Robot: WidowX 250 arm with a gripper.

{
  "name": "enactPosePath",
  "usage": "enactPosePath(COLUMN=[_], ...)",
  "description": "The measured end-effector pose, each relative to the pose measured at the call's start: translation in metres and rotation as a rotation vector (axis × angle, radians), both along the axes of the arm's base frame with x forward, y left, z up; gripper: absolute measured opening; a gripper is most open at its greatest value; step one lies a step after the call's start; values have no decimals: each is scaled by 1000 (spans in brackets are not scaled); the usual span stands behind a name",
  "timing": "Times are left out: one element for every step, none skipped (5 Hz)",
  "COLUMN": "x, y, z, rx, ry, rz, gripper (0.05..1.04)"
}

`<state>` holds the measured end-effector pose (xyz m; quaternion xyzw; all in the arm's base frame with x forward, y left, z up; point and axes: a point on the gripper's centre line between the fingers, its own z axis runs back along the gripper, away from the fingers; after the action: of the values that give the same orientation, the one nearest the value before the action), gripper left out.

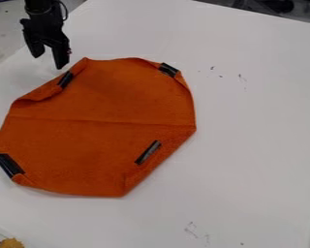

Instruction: Fold the cloth from bottom right to top left

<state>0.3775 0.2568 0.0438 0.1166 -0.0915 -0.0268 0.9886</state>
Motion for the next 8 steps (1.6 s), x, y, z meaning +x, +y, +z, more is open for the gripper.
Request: enactPosePath(x=[-10,-25,-50,-80,-99,-99,-95,-92], y=[-17,-54,-102,-141,-179,-208,-229,-234], z=[31,55,69,45,18,-2,-21,-20], rx=[29,114,101,66,53,26,-3,-31], ry=[-78,-137,-177,-163,-161,-173,-154,-143], rz=[2,22,54,89,77,27,0,4], gripper=[1001,1001,1001,1001,1001,1001,1001,1001])
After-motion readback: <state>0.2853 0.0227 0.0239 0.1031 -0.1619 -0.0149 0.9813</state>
